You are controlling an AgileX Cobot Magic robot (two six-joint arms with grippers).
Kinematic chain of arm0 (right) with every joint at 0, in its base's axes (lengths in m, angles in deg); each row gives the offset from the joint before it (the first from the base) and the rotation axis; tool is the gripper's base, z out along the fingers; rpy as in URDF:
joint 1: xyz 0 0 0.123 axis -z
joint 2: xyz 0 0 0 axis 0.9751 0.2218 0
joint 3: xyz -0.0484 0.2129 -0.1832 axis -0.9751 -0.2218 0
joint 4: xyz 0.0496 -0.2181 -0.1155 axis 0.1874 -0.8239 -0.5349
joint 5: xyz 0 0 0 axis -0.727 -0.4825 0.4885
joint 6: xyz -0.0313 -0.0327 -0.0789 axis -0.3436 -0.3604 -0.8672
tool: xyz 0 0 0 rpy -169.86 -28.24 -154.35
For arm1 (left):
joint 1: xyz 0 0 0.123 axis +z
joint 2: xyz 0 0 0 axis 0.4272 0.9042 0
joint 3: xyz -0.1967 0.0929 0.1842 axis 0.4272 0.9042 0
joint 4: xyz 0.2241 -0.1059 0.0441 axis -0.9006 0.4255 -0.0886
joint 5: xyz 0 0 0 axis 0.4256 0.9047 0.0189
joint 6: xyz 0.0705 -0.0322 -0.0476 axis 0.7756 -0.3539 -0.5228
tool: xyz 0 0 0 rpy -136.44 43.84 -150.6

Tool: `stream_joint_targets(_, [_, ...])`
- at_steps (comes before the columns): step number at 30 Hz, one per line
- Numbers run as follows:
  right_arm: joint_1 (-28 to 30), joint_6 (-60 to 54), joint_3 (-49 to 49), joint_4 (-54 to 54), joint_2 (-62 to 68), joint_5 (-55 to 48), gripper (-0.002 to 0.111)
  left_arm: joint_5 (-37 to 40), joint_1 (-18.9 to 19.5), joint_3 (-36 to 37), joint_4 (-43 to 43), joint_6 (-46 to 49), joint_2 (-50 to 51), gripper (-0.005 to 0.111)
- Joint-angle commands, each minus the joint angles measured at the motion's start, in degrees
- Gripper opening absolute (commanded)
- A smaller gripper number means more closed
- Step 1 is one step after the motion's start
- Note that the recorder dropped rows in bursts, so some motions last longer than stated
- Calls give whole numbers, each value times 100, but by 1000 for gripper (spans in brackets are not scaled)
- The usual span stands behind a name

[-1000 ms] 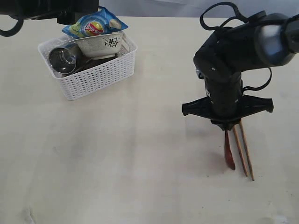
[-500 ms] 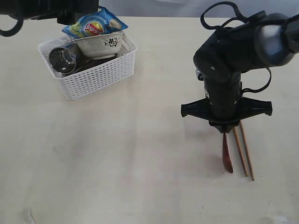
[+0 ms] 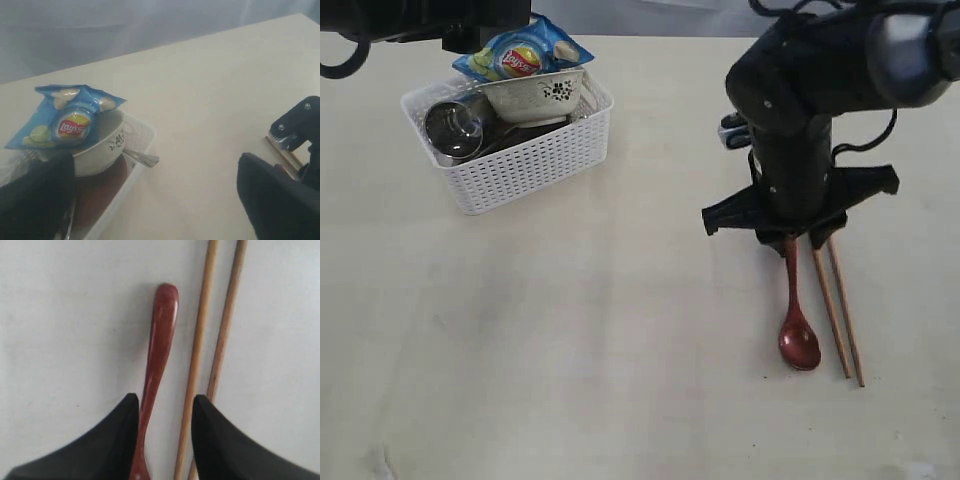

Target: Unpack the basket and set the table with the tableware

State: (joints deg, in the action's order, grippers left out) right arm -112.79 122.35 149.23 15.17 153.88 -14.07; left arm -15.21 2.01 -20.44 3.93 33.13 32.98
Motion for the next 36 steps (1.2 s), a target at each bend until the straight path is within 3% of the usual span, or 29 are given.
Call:
stream_joint_targets(1, [365,-1201,439,288,-355,-125,35,292,-26,-10,-285,3,-6,82])
stream_joint_targets(5, [1411,-3074,455,1942,-568,405,35,396,10,-20,-432,-6,80,82])
stream_joint_targets(10, [2400,-5385,455,4075,-701,1156,35,216,467,-50,-458,-73,1249,82])
stream_joint_targets(15, [2424,-6249,444,4768,-701,1546,35,366,607,-736,-458,-89,2373,82])
stream_joint_targets(23, [2424,-6537,444,4823,-701,1624,35,678,607,-1660,-704,-102,2859,82])
stream_joint_targets(30, [2400,-7213,217,5033,-701,1850,35,1043,607,-1884,-1818,-792,2859,82])
stream_joint_targets(36, [2400,-7784,-312,5101,-701,2755,35,1800,607,-1874,-2553,-371,2859,79])
